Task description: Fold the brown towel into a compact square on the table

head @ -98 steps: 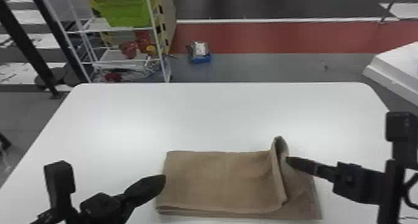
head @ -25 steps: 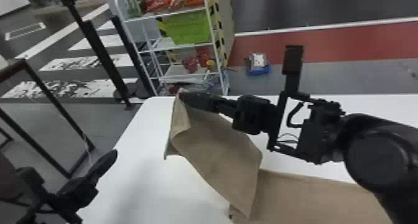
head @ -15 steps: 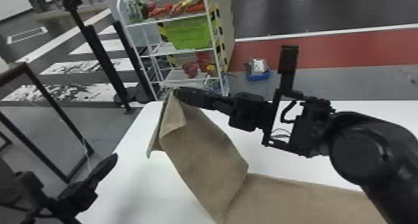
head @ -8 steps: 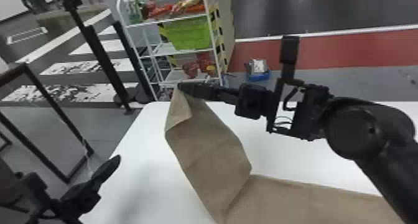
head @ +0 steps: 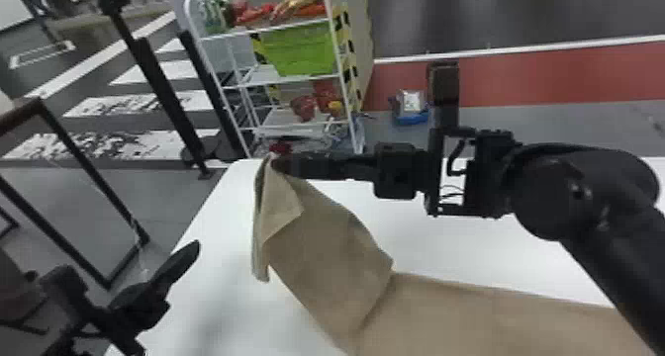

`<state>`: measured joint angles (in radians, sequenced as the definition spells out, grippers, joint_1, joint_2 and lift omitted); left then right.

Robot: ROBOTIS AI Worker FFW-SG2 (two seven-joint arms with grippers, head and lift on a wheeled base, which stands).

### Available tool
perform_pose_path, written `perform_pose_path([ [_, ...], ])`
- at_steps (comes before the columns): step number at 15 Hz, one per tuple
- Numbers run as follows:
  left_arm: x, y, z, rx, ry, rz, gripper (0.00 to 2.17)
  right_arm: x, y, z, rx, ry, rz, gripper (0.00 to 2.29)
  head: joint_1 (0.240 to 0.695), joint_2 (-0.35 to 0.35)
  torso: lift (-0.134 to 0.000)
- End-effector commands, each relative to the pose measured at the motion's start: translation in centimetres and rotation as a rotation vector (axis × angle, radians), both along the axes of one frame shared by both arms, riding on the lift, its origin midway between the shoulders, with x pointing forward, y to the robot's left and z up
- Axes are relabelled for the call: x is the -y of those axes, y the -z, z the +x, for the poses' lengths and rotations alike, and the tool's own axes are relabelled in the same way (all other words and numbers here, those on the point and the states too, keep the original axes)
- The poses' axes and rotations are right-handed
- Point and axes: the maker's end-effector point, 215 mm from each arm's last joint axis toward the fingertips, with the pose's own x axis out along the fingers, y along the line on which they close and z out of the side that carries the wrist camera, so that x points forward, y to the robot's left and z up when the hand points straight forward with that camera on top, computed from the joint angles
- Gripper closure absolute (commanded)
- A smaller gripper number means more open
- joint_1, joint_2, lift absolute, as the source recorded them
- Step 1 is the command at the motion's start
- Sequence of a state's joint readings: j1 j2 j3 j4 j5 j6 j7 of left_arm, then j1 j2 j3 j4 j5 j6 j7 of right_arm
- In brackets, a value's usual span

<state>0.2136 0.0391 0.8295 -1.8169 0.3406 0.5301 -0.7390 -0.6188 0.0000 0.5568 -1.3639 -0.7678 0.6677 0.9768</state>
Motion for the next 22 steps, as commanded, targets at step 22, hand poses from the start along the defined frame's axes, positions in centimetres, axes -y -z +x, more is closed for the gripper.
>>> perform_pose_path([
  [22, 2.8, 1.3, -0.3, -0.06, 0.039, 0.019, 1.61, 4.2, -1.6, -0.7, 0.144, -0.115, 0.136, 1.4, 0.656, 0.35, -0.124],
])
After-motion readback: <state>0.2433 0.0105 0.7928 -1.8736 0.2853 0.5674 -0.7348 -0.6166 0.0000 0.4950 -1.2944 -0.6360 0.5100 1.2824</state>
